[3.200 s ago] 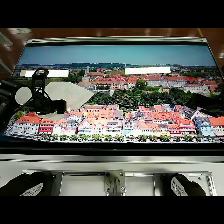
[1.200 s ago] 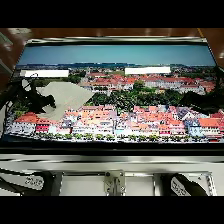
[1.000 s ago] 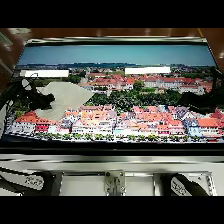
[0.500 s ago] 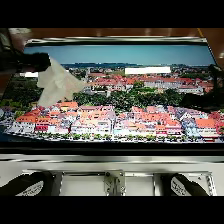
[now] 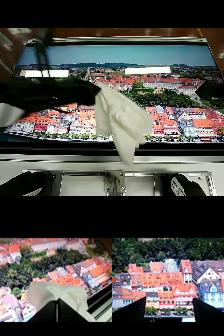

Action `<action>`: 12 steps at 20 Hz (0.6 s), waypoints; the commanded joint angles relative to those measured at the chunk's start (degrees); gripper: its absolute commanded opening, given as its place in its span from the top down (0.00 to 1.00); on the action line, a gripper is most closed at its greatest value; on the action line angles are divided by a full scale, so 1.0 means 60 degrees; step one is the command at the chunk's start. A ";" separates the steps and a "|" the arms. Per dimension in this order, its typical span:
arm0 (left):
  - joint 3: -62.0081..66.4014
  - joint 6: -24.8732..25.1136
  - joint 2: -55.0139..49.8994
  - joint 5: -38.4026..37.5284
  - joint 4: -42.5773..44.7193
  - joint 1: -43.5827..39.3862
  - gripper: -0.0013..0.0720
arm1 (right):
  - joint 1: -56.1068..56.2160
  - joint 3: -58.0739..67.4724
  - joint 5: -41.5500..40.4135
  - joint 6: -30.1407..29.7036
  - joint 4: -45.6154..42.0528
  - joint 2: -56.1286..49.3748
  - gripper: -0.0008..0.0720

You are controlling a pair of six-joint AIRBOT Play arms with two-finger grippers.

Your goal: Fold the shirts.

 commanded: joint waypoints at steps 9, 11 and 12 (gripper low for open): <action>-0.2801 -0.1435 -0.2699 0.1610 -0.2645 0.1260 0.01 | -0.0004 -0.5129 -0.1417 -0.0259 0.2313 -0.0106 0.03; -0.2871 0.0106 -0.2535 -0.0874 -0.2696 0.2346 0.14 | -0.0004 -0.5195 -0.1657 -0.0495 0.2539 -0.0703 0.03; -0.3034 0.0594 -0.2408 -0.1639 -0.2903 0.2597 0.22 | -0.0004 -0.5195 -0.1814 -0.0601 0.2761 -0.1096 0.03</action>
